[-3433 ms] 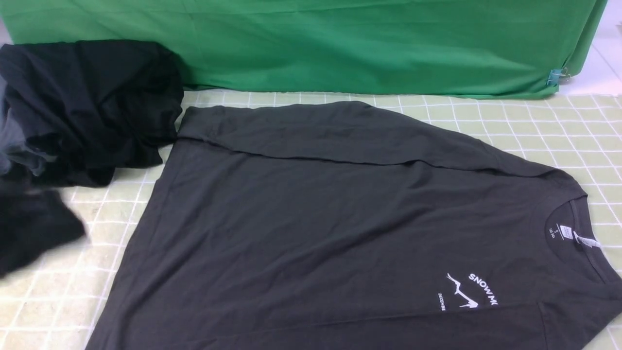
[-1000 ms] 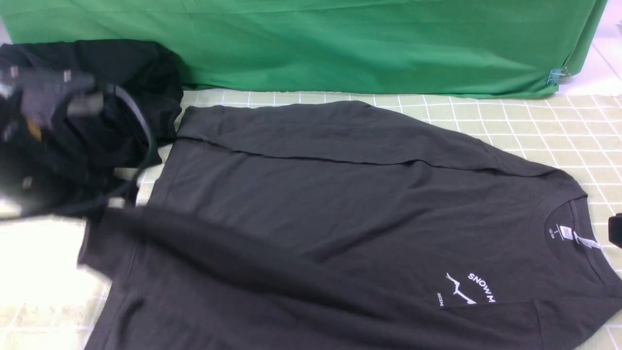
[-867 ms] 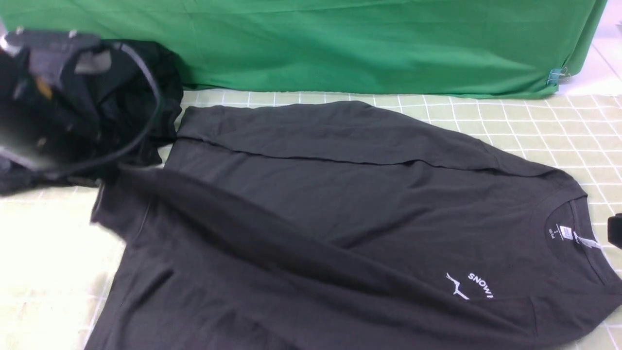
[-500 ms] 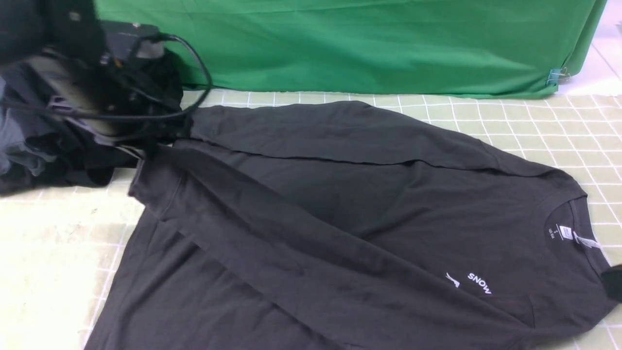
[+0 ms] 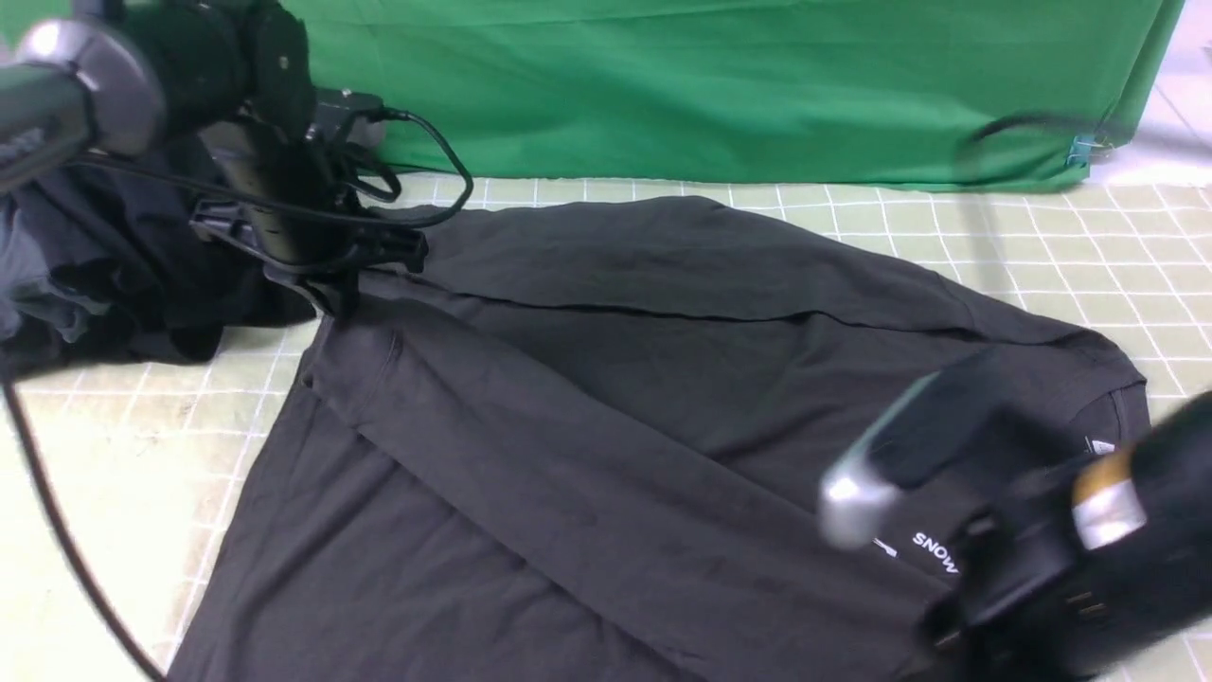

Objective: Fold a long-sleeved shirt over a green coffee tablecloth.
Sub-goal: 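Fold the left side of the black T-shirt inward over its body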

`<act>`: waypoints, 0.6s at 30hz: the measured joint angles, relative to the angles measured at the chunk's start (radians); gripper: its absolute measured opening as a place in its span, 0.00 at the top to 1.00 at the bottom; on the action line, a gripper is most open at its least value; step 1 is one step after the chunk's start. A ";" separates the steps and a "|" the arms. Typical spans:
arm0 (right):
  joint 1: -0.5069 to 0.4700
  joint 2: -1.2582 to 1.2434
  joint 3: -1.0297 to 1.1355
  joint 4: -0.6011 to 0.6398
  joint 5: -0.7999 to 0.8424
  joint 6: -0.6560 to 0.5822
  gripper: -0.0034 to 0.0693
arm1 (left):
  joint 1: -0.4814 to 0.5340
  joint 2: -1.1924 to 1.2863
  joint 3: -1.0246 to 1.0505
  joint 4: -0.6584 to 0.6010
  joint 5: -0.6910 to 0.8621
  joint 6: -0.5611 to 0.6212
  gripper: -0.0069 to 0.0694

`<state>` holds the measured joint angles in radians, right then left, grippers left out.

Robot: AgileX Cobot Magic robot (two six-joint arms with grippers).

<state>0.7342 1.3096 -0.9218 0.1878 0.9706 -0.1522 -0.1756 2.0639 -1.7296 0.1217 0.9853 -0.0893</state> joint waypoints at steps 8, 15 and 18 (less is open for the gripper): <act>0.091 0.177 0.000 -0.077 -0.165 0.047 0.26 | 0.011 0.070 -0.111 0.029 0.062 -0.050 0.90; 0.091 0.253 0.000 -0.105 -0.240 0.081 0.31 | 0.020 0.070 -0.137 -0.005 0.066 -0.052 0.90; 0.091 0.293 0.000 -0.118 -0.264 0.091 0.33 | 0.020 0.070 -0.137 -0.009 0.069 -0.052 0.90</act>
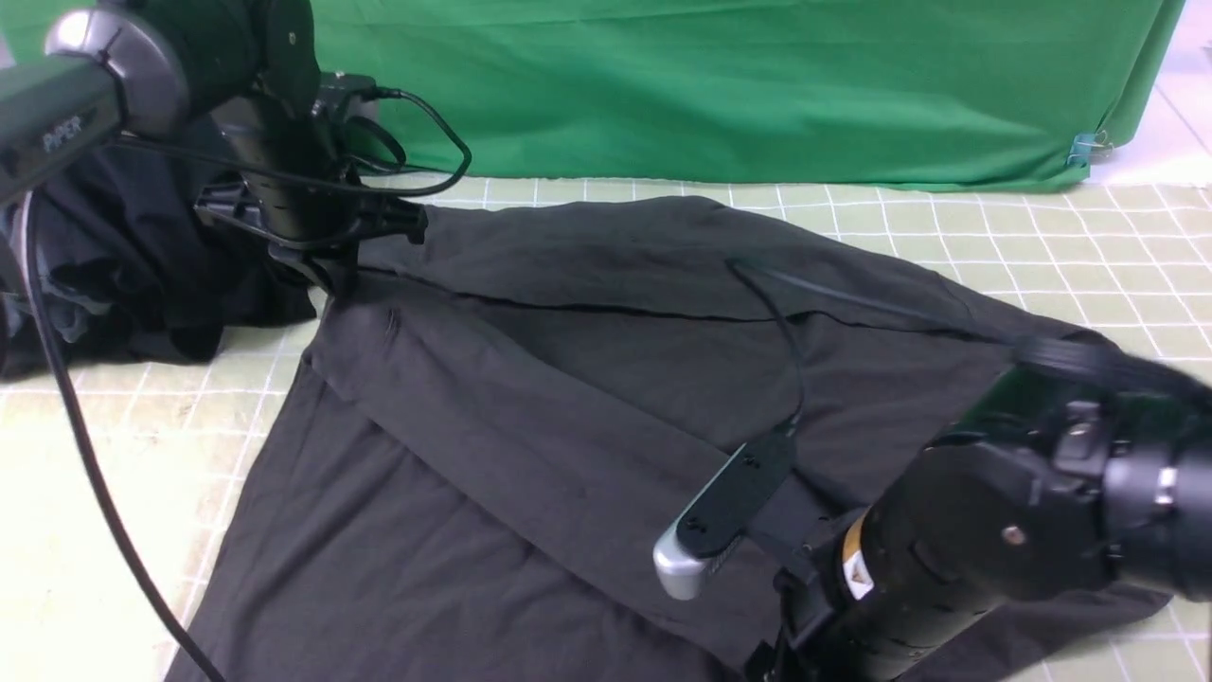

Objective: Fold a long-sleeved shirt over a green coffee tablecloth.
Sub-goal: 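Fold the left side of the black T-shirt inward over its body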

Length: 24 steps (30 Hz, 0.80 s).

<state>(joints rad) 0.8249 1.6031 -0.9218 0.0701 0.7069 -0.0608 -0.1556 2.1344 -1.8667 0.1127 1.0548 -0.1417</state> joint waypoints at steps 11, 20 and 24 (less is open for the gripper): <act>0.000 0.093 0.000 -0.089 -0.013 0.123 0.71 | 0.000 0.000 0.000 -0.030 0.027 0.001 0.90; 0.001 0.028 0.045 -0.079 0.096 0.155 0.91 | 0.000 0.000 0.000 -0.039 0.104 0.011 0.90; 0.001 -0.021 0.100 -0.077 0.096 0.205 0.91 | 0.000 0.000 0.000 -0.052 0.121 0.011 0.90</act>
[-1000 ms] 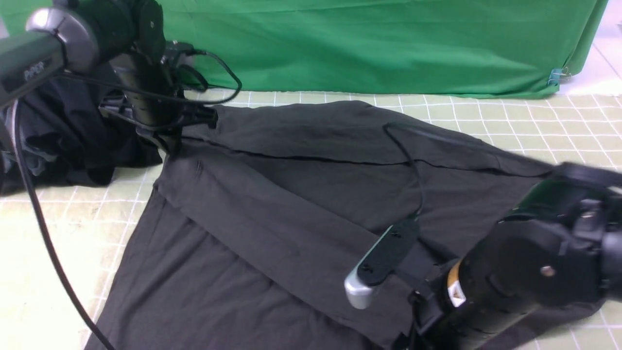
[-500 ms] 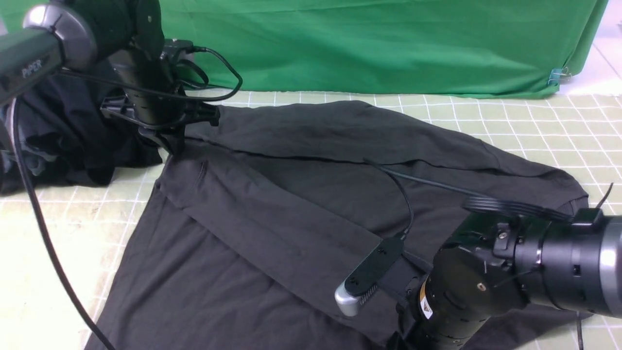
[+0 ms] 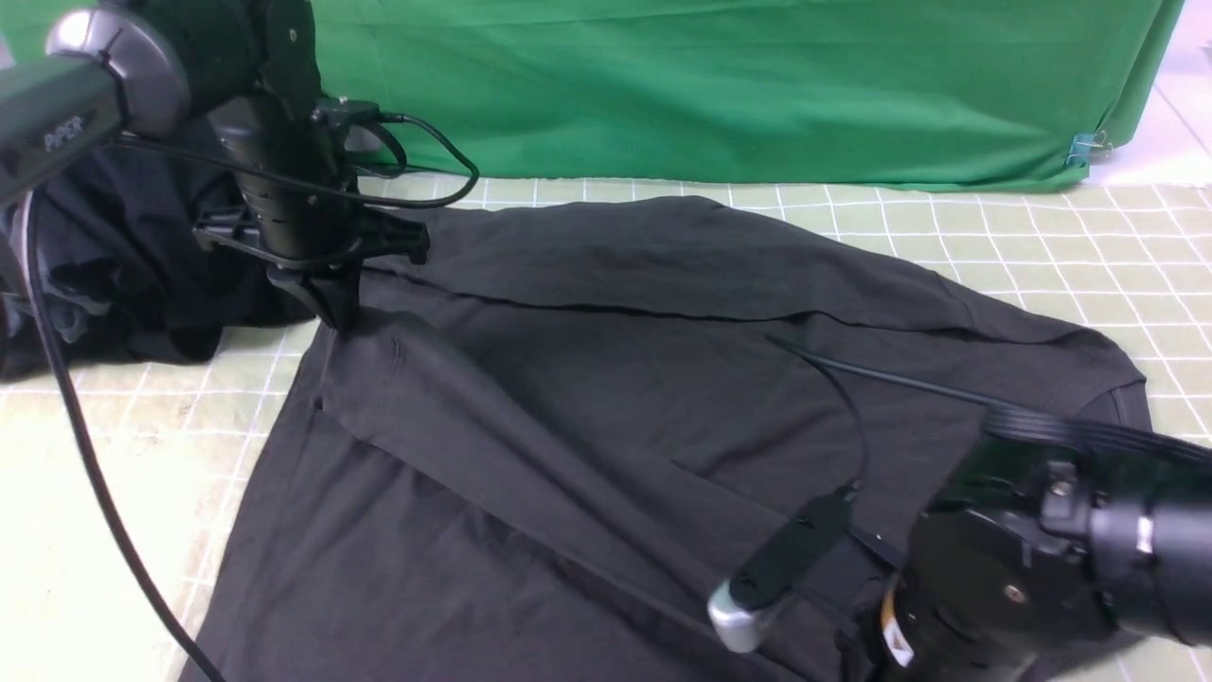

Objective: Fold a long-sleeved shirt over a green coffee tablecloth.
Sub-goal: 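Fold the left side of the black T-shirt inward over its body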

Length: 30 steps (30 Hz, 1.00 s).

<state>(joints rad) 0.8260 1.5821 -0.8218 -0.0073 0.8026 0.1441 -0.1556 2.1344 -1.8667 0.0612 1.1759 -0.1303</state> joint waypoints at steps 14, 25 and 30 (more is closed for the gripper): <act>0.000 -0.024 0.019 0.045 0.071 0.018 0.51 | 0.000 0.000 0.000 0.049 -0.002 0.006 0.90; 0.000 -0.277 0.019 0.044 0.118 -0.004 0.39 | 0.000 0.000 0.000 0.068 -0.073 0.044 0.85; 0.000 -0.399 0.019 0.029 0.110 0.014 0.39 | 0.000 0.000 0.000 0.114 -0.073 0.033 0.66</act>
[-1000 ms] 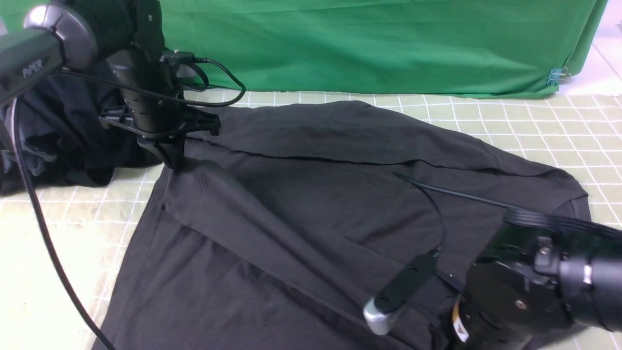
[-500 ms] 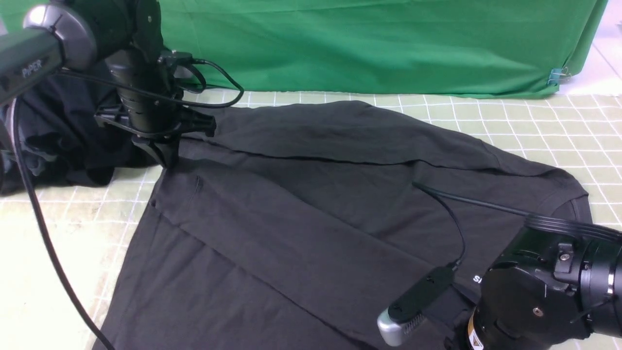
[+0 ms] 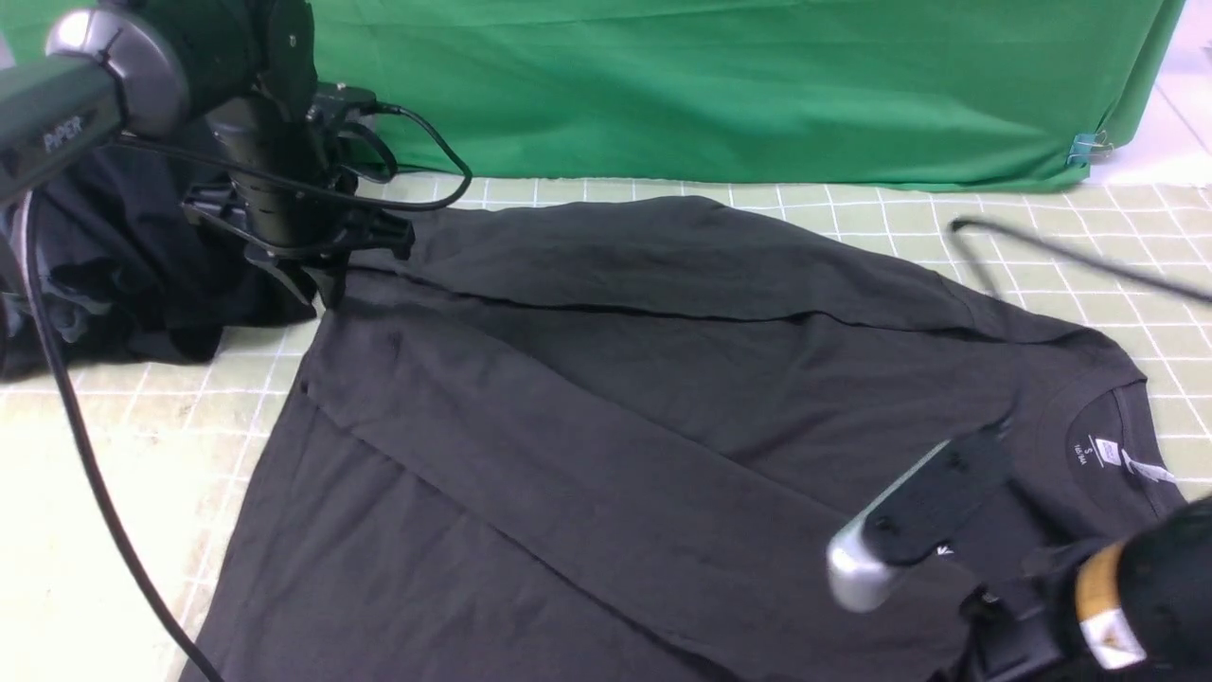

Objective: Fold a long-sleeved shirt over a green coffee tablecloth.
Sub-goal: 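Fold the left side of the black T-shirt inward over its body, then grab the top left corner of the dark shirt with the left gripper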

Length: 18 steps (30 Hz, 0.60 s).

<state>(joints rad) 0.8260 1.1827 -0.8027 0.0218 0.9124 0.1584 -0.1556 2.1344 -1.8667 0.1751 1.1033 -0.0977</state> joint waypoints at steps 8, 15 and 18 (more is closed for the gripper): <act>0.000 -0.086 -0.018 -0.101 0.017 0.081 0.39 | 0.016 0.022 -0.056 -0.014 -0.039 -0.145 0.36; 0.000 -0.086 -0.127 -0.132 0.024 0.090 0.39 | 0.058 0.134 -0.167 -0.114 -0.091 -0.164 0.34; 0.000 -0.086 -0.150 -0.142 0.016 0.088 0.39 | 0.061 0.178 -0.183 -0.175 -0.132 -0.154 0.37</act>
<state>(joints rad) 0.8260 1.0964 -0.9522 -0.1200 0.9281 0.2464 -0.0949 2.3128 -2.0493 0.0000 0.9717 -0.2518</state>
